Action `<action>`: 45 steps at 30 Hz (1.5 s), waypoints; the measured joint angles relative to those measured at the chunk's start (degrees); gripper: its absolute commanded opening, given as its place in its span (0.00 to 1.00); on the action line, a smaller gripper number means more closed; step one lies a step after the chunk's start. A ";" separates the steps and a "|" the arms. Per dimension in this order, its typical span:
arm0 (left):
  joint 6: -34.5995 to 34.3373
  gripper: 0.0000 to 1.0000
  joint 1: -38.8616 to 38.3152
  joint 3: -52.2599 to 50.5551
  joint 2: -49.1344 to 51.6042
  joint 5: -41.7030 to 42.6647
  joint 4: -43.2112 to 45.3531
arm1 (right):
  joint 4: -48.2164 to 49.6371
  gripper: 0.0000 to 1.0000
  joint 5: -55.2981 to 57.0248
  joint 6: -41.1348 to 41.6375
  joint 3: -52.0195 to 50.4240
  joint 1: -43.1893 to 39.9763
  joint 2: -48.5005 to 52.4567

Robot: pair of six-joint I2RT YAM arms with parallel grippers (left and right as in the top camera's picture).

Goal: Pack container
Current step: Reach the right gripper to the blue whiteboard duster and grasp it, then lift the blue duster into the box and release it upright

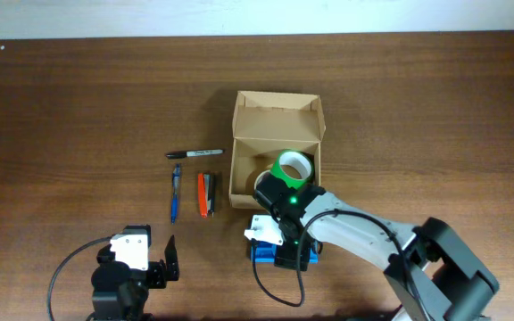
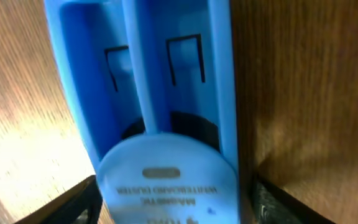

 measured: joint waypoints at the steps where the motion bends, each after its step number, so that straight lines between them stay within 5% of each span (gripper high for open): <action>1: 0.00 1.00 0.00 0.00 0.00 0.00 -0.02 | 0.20 0.70 -0.02 0.02 0.04 0.00 0.13; 7: 0.00 1.00 0.00 0.00 0.00 0.00 -0.02 | 0.81 0.54 0.07 0.22 0.04 0.70 0.28; 13: 0.00 1.00 0.00 0.00 0.00 0.00 -0.02 | 0.87 0.48 0.79 0.55 0.07 4.98 0.31; 23: 0.00 1.00 0.00 0.00 0.00 0.00 0.00 | -0.70 0.47 0.46 4.66 1.55 12.13 1.11; 32: 0.00 1.00 0.00 0.00 0.00 0.00 0.00 | -4.00 0.46 2.75 10.12 14.36 12.26 1.79; 45: 0.00 1.00 0.00 0.00 0.00 0.00 0.00 | -10.40 0.46 22.23 16.83 30.27 9.29 1.79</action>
